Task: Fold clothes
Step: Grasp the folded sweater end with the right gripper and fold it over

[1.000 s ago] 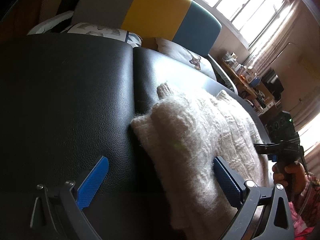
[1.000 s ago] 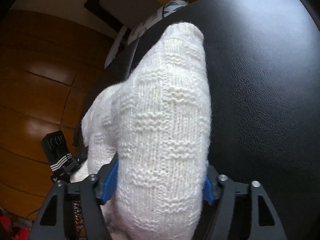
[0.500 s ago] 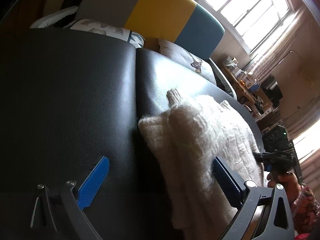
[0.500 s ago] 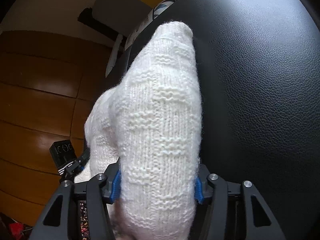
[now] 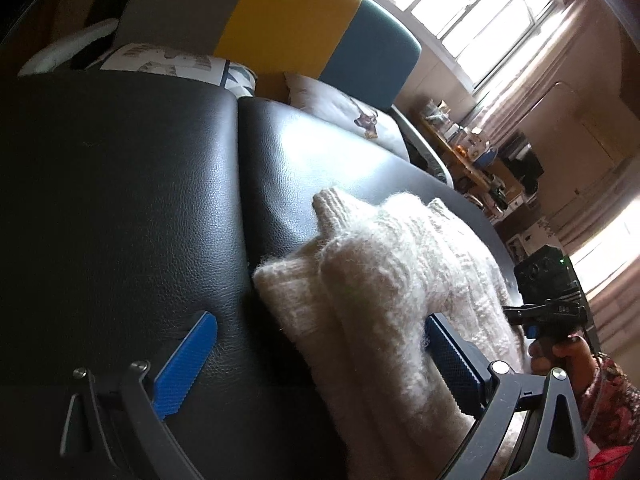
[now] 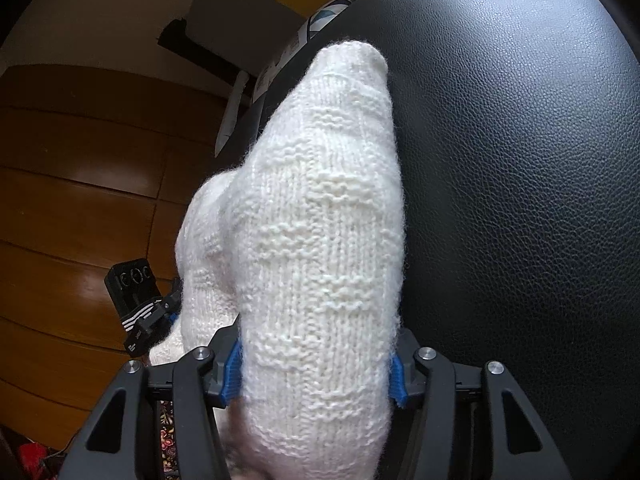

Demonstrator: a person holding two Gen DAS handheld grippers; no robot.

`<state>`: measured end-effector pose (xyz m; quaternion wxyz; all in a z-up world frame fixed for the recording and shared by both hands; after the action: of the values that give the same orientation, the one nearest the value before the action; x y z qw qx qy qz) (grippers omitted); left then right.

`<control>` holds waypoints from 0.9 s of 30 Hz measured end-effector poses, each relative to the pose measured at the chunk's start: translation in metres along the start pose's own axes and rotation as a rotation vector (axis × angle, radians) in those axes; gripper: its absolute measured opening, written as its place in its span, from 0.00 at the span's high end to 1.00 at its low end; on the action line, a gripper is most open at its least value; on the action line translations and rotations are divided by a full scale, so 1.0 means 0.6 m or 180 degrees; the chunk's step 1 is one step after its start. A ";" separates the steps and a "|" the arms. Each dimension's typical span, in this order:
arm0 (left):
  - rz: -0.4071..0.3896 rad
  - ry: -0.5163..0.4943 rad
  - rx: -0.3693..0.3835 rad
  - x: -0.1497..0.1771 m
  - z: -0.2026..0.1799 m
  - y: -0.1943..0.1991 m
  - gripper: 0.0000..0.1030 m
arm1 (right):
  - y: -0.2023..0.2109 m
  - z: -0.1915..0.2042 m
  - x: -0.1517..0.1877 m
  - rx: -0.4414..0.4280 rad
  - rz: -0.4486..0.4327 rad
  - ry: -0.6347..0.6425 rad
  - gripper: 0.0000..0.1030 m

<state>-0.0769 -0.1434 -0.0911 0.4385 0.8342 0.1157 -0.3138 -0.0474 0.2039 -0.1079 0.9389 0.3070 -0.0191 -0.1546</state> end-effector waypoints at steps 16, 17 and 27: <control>0.0095 0.0198 0.0280 0.008 -0.026 -0.019 0.56 | 0.000 0.006 0.007 0.0007 -0.0096 0.0040 0.46; 0.0089 0.0214 0.0246 0.008 -0.029 -0.019 0.58 | 0.001 0.006 0.007 0.0006 -0.0106 0.0045 0.46; -0.0029 -0.0162 -0.0757 0.017 -0.102 0.004 0.72 | 0.009 0.036 0.026 0.0262 -0.0411 0.0248 0.44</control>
<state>-0.0420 -0.0966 -0.0702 0.5357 0.7676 0.1448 -0.3208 -0.0339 0.1910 -0.0882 0.9136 0.3517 0.0309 -0.2019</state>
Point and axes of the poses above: each gripper's, at about its wrist camera, not at the fingertips, and y roughly against the way its jaws point, z to its left, x to its underside, the point moved 1 cm from there along -y, roughly the way its jaws point, and after that the axes turned 8 degrees about -y, right-handed, at the moved point
